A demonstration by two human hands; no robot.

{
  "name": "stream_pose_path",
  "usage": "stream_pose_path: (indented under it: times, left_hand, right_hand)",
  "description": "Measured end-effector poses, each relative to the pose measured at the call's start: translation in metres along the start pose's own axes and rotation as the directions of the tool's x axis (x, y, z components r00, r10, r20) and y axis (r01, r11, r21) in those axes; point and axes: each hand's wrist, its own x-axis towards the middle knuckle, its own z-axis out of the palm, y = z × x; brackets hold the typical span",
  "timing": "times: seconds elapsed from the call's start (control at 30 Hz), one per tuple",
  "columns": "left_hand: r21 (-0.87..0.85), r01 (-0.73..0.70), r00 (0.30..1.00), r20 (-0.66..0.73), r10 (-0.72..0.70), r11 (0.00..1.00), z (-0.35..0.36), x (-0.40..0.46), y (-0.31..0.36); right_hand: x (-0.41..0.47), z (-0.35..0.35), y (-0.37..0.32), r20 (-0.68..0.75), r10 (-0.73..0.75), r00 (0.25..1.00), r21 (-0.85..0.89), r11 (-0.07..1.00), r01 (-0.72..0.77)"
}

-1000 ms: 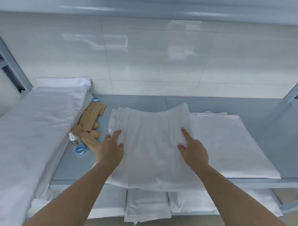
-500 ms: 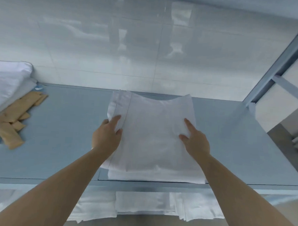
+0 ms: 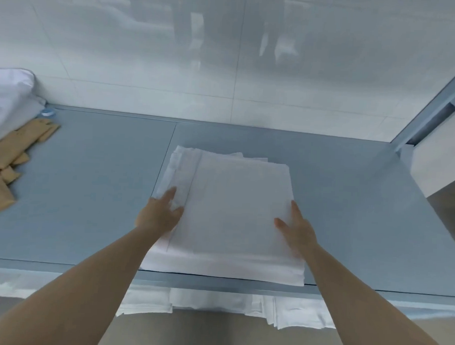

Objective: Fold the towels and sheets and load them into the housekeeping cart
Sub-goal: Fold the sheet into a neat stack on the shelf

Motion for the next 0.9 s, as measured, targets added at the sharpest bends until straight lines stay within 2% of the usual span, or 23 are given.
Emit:
stream_pose_path:
  times: [0.1, 0.3, 0.43, 0.53, 0.63, 0.7, 0.9]
  left_hand:
    - [-0.068, -0.028, 1.0, -0.005, 0.027, 0.997, 0.006, -0.002, -0.009]
    - [-0.129, -0.175, 0.965, -0.221, 0.144, 0.976, -0.005, -0.013, 0.001]
    - [-0.182, -0.228, 0.93, -0.332, 0.158, 0.957, -0.008, -0.023, -0.004]
    - [-0.175, -0.189, 0.942, -0.311, 0.128, 0.966, 0.005, -0.03, -0.02]
    - [-0.139, -0.116, 0.975, -0.205, 0.086, 0.983, 0.016, -0.03, -0.033]
    - [-0.129, -0.128, 0.976, -0.191, 0.102, 0.983, 0.016, -0.028, -0.033]
    - [-0.188, -0.229, 0.917, -0.37, 0.147, 0.955, 0.011, -0.033, -0.025]
  right_hand:
    - [-0.002, 0.011, 0.011, -0.035, -0.009, 0.999, 0.007, 1.0, 0.009]
    - [-0.011, 0.001, -0.002, -0.214, -0.12, 0.969, 0.024, 0.991, 0.128]
    - [-0.021, -0.004, -0.005, -0.287, -0.151, 0.946, 0.1, 0.977, 0.186]
    - [-0.029, 0.009, 0.003, -0.24, -0.121, 0.963, 0.146, 0.976, 0.159]
    - [-0.03, 0.021, 0.012, -0.138, -0.062, 0.988, 0.057, 0.996, 0.071]
    - [-0.027, 0.018, 0.009, -0.117, -0.05, 0.992, 0.004, 0.999, 0.051]
    - [-0.035, 0.016, 0.003, -0.304, -0.164, 0.938, -0.006, 0.985, 0.17]
